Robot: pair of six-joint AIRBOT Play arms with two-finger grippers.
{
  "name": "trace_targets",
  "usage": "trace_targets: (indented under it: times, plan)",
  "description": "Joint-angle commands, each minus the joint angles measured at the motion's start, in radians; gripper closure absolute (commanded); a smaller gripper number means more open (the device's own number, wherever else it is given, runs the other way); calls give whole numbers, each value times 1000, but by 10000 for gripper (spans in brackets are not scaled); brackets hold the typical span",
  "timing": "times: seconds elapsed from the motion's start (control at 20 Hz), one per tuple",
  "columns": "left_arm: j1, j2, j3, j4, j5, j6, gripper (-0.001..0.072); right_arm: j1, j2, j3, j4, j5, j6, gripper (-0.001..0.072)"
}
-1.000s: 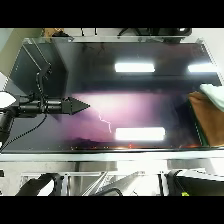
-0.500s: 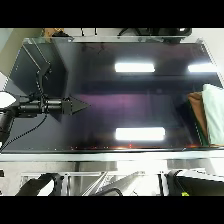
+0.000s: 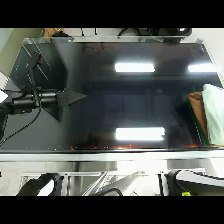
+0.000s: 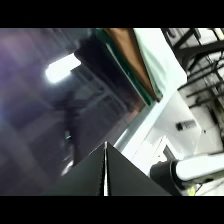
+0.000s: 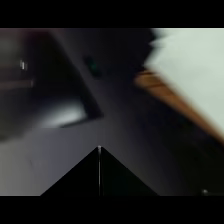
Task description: Fold the shirts.
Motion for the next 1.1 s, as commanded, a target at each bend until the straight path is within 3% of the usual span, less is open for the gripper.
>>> trace_targets:
  times: [0.0,0.2,0.3,1.05]
  plan:
    - [-6,56,-69,7,8,-49,696,426,82,-182,-132,-107,-58,694]
    - [-96,235,-344,69,1,-57,696,971,245,-650,-294,-344,51,695]
    - [-118,297,-414,123,8,-102,696,1086,271,-758,-295,-451,94,695]
    - [-116,376,-447,137,8,-140,695,1120,263,-771,-235,-445,95,694]
